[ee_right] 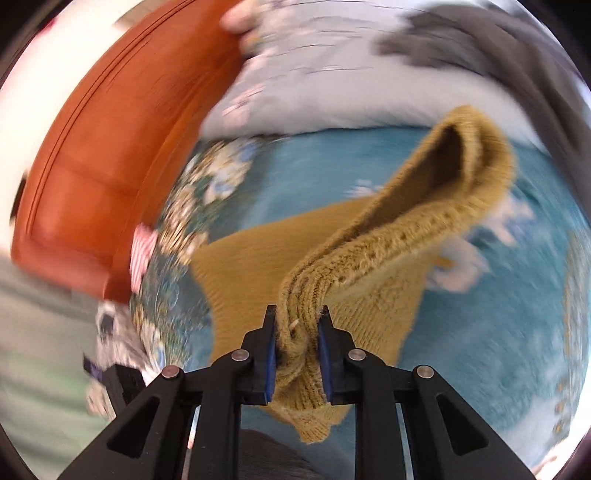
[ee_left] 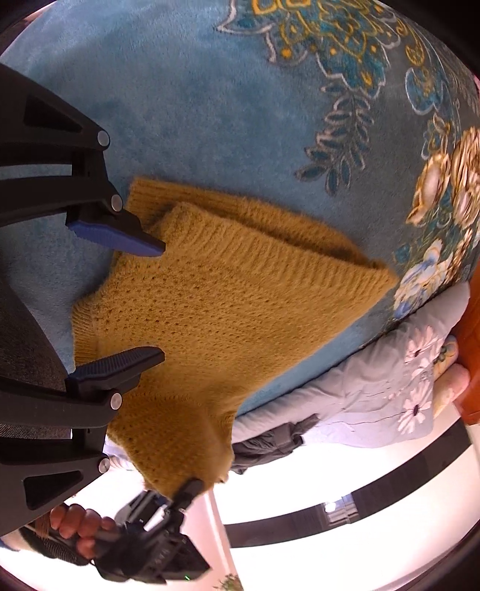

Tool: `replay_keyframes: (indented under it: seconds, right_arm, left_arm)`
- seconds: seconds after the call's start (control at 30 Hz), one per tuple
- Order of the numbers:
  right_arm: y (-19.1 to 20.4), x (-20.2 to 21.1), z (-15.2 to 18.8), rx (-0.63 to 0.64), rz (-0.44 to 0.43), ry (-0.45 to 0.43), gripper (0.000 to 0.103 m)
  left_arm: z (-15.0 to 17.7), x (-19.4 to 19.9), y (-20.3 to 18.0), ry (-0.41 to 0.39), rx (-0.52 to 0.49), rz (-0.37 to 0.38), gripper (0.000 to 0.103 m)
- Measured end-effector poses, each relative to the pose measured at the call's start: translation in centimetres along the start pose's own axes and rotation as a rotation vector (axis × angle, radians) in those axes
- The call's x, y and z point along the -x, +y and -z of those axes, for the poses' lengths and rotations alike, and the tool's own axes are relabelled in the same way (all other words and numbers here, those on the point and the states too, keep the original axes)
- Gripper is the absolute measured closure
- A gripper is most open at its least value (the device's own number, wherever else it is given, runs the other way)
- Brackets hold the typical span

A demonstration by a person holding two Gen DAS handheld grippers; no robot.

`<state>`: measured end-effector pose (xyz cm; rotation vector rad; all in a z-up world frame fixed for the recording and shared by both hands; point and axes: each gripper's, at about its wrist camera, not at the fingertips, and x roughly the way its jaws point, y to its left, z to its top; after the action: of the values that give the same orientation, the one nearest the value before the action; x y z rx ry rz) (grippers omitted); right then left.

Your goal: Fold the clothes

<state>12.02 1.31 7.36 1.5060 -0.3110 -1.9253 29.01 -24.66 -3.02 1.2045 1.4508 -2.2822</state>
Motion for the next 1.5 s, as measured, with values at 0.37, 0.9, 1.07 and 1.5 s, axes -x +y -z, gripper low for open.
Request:
replay_keyframes:
  seconds: [0.37,0.9,1.07,1.5]
  right_arm:
    - [14.9,-10.4,1.5,0.445,-0.006,0.253,0.083]
    - [15.8,-16.1,4.1,0.461,-0.04,0.475,0.066]
    - [12.9,-11.8,2.3,0.389,-0.106,0.352,0.059]
    - [-5.8,-5.3,2.3,-0.119,-0.032,0.166,0.044]
  left_arm:
    - [0.4,3.0,4.9,-0.07,0.142,0.008,0.044]
    - [0.3,3.3,6.8,-0.095,0.233,0.053,0.044]
    - [-1.0,2.6,5.3,-0.079,0.193,0.057,0.041]
    - [-3.2,0.5,3.2,-0.047,0.232,0.084,0.039]
